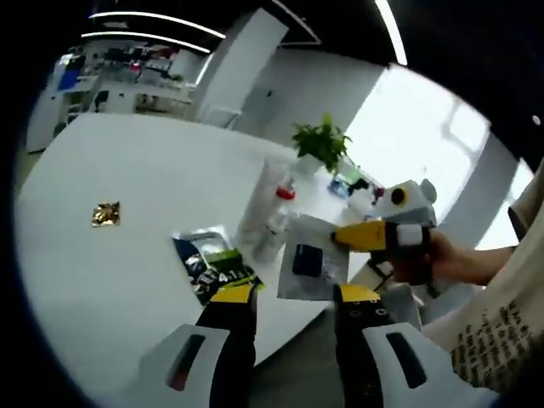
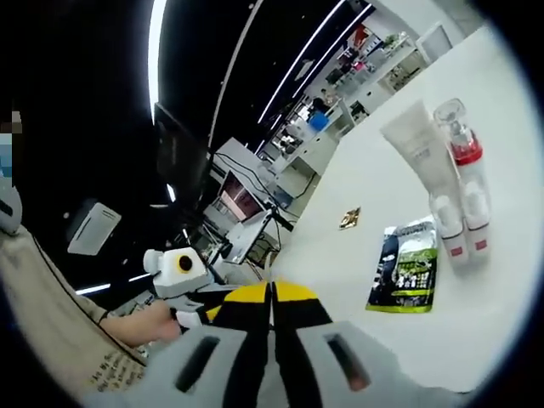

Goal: Arrange the skincare products in the storage area until every visible bottle or jar stands upright without overlapping.

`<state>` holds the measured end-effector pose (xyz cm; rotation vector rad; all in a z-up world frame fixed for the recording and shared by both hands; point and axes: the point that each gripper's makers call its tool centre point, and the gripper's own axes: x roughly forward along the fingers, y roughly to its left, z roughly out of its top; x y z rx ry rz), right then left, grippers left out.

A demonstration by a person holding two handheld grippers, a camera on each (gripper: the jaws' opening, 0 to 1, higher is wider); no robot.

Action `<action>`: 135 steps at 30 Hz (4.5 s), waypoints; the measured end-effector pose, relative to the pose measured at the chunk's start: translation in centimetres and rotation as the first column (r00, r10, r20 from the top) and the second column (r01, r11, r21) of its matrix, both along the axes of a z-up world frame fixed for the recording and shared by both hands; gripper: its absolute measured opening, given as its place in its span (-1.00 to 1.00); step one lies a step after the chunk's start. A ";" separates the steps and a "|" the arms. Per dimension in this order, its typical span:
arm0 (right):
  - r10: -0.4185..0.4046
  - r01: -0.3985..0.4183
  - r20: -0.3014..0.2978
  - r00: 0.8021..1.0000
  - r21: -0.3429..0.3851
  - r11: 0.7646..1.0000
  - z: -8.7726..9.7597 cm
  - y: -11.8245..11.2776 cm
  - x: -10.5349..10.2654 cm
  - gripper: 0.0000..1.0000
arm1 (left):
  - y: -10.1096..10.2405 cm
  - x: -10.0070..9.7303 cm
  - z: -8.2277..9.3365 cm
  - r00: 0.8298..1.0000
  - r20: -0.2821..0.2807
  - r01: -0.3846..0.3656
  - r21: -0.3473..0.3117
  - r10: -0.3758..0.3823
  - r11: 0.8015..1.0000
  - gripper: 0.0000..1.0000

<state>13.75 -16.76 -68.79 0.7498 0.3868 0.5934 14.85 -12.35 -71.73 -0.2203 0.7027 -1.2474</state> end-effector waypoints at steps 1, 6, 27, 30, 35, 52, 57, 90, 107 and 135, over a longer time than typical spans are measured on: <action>0.006 -0.006 -0.001 1.000 -0.006 1.000 0.0 0.2 0.1 -0.98 | 0.1 0.1 0.0 1.000 -0.005 0.003 -0.002 -0.003 1.000 -0.47; 0.029 -0.029 -0.007 1.000 -0.014 0.999 -0.3 0.8 0.2 -0.98 | 0.3 -0.4 -0.6 0.999 -0.026 0.041 0.003 -0.041 0.999 -0.76; 0.132 -0.123 -0.009 0.991 -0.438 0.891 -4.8 1.8 3.8 -0.96 | 1.7 0.9 -4.1 0.965 -0.241 -0.095 0.062 0.107 0.994 -1.00; 0.160 -0.139 -0.004 0.987 -0.507 0.851 -5.8 2.2 4.5 -0.97 | 2.1 1.2 -4.9 0.961 -0.246 -0.110 0.088 0.128 0.990 -1.00; 0.165 -0.156 -0.034 0.986 -0.543 0.825 -7.5 2.9 5.7 -0.97 | 2.7 1.4 -6.0 0.951 -0.266 -0.134 0.114 0.160 0.984 -1.00; 0.231 -0.206 -0.062 0.971 -0.709 0.675 -13.4 4.5 10.1 -0.96 | 4.4 5.4 -11.1 0.908 -0.314 -0.216 0.216 0.278 0.952 -1.00; 0.220 -0.208 -0.082 0.972 -0.736 0.644 -15.1 4.4 11.0 -0.95 | 4.6 6.5 -12.7 0.901 -0.314 -0.221 0.258 0.298 0.940 -1.00; 0.314 -0.219 -0.073 0.947 -0.860 0.460 -18.8 3.5 14.7 -0.96 | 4.2 9.9 -15.1 0.998 0.001 -0.053 0.494 0.061 0.868 -0.91; 0.458 -0.246 -0.059 0.887 -0.899 0.361 -18.7 4.2 15.2 -0.96 | 1.7 12.4 -15.4 0.938 0.276 0.007 0.590 -0.210 0.807 -0.72; 0.429 -0.215 -0.045 0.902 -0.909 0.357 -17.8 3.0 14.9 -0.75 | 1.3 12.0 -15.7 0.956 0.262 -0.053 0.597 -0.133 0.800 -0.76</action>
